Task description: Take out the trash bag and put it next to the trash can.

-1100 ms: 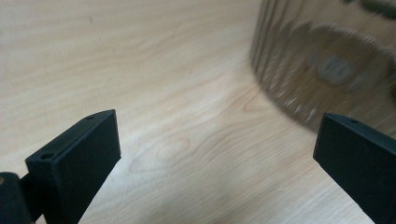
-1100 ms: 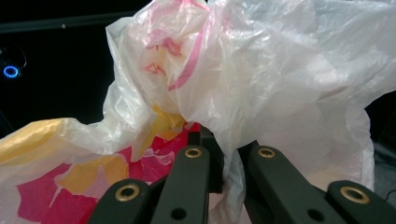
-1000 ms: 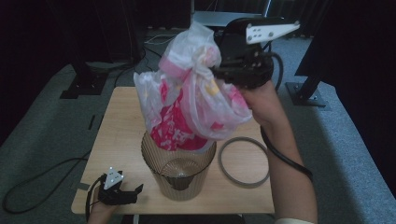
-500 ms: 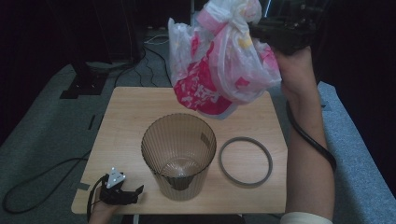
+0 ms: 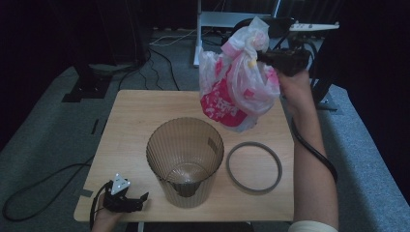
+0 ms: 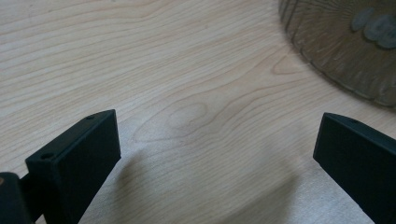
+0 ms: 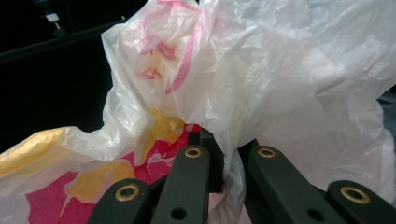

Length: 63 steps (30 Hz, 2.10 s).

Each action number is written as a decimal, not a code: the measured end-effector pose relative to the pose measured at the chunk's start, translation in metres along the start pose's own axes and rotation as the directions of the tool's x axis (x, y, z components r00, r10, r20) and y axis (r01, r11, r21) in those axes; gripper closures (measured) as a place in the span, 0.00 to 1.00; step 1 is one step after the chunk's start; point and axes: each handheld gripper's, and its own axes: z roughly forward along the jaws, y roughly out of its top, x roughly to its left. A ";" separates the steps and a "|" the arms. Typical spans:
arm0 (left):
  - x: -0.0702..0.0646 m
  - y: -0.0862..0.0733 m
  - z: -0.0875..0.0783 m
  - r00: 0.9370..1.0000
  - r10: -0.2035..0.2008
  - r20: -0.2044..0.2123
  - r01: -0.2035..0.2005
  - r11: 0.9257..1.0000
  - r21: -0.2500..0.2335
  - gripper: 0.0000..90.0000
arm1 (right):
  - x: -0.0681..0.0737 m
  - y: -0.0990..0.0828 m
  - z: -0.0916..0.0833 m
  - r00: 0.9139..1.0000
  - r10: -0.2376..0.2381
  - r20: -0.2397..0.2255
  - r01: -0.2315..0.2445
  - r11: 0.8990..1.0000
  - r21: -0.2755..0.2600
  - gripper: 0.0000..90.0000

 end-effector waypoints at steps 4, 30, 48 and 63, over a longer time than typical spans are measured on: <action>0.001 0.000 0.000 1.000 -0.001 -0.002 0.001 1.000 0.000 0.01 | -0.017 -0.024 0.012 0.999 0.041 0.030 -0.041 0.999 0.026 0.99; 0.000 -0.002 0.002 1.000 -0.001 0.013 0.001 1.000 0.013 0.01 | -0.062 -0.128 0.106 0.974 0.171 0.145 -0.187 0.977 0.106 0.98; -0.001 -0.002 0.004 1.000 0.009 0.012 -0.009 0.999 0.033 0.01 | -0.066 -0.178 0.121 0.963 0.250 0.103 -0.264 0.953 0.147 0.97; 0.000 -0.002 0.004 1.000 -0.002 0.017 0.001 0.999 0.035 0.01 | -0.059 -0.186 0.113 0.967 0.239 0.091 -0.251 0.954 0.166 0.58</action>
